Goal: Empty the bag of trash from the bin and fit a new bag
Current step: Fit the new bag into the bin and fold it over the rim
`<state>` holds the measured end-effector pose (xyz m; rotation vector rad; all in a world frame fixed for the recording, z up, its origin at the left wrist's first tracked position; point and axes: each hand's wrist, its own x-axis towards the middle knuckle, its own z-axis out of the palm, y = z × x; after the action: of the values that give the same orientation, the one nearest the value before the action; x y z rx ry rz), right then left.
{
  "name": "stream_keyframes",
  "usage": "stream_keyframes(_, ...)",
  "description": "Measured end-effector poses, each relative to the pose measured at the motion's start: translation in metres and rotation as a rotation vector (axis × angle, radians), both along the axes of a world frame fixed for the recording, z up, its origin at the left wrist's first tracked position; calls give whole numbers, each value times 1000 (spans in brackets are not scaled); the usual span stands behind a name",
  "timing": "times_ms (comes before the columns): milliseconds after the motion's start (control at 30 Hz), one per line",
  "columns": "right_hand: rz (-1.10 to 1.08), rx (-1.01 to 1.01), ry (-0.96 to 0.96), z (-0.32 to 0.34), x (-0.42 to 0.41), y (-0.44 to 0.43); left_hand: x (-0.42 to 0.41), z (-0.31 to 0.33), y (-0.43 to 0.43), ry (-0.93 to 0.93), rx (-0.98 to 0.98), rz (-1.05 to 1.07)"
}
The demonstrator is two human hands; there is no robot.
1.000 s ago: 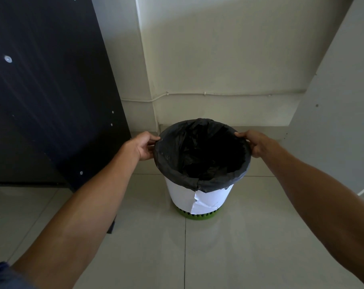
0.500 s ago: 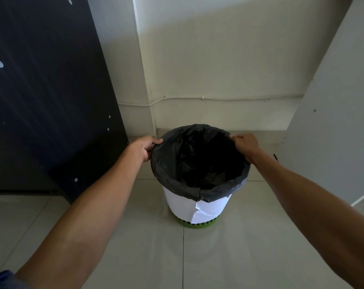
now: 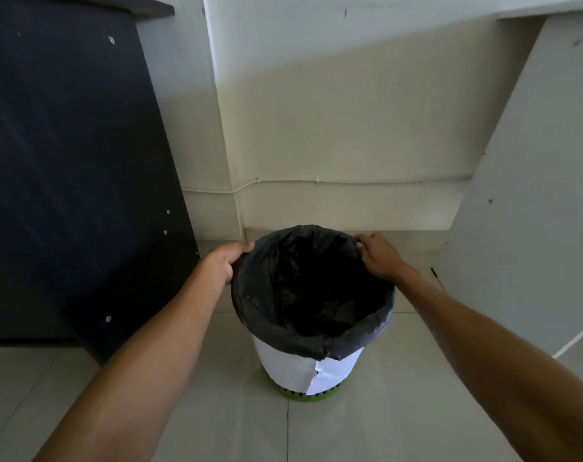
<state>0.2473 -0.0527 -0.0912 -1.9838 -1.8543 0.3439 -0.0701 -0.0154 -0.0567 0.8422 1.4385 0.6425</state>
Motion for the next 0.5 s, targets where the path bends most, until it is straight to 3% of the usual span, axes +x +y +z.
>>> stream_keyframes(233, 67, -67, 134, 10, -3, 8, -15, -1, 12, -47, -5, -20)
stream_keyframes(500, 70, -58, 109, 8, -16, 17, -16, -5, 21, -59, -113, -140)
